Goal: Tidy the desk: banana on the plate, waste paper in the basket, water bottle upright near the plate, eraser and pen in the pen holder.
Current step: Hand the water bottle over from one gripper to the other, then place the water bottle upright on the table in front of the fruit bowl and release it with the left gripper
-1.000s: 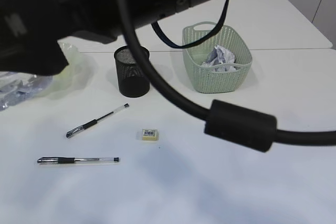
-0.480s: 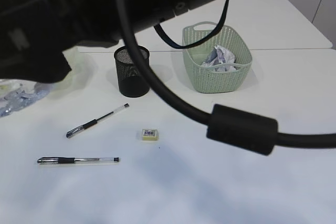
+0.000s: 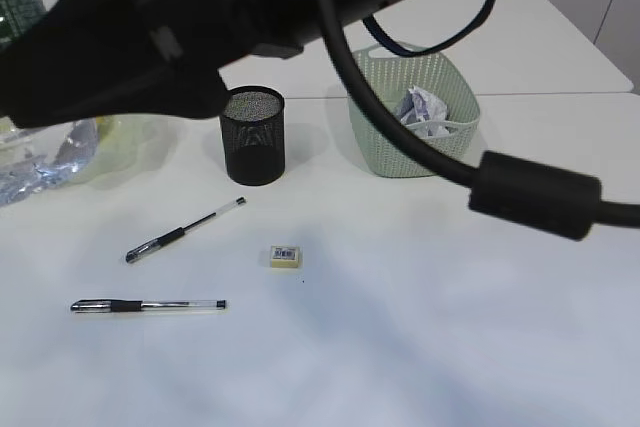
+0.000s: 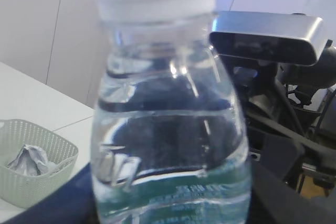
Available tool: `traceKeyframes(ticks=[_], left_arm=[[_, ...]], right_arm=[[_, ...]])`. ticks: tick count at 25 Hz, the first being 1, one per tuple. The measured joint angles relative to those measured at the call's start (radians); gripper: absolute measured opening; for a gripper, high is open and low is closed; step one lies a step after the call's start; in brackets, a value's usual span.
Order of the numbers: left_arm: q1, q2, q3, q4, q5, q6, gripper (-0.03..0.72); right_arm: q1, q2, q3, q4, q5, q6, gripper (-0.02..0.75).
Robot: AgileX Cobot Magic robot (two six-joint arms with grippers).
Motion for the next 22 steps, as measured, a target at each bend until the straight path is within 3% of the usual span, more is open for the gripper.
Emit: traceKeyframes(ticks=[4,12,18,22], left_arm=[[0.000,0.002,0.001,0.008,-0.014,0.004,0.368],[0.000,0.002,0.001,0.002,-0.054,0.004,0.368],[0.000,0.002,0.001,0.082,-0.130,0.004,0.367],[0.000,0.002,0.001,0.131,-0.195,0.004,0.367]], right_arm=[[-0.030,-0.001,0.000,-0.154,0.009,0.145,0.519],[-0.123,-0.001,0.000,-0.600,0.039,0.620,0.517],[-0.133,-0.006,0.000,-0.998,0.158,0.946,0.515],[-0.133,-0.041,0.000,-1.176,0.227,1.049,0.512]])
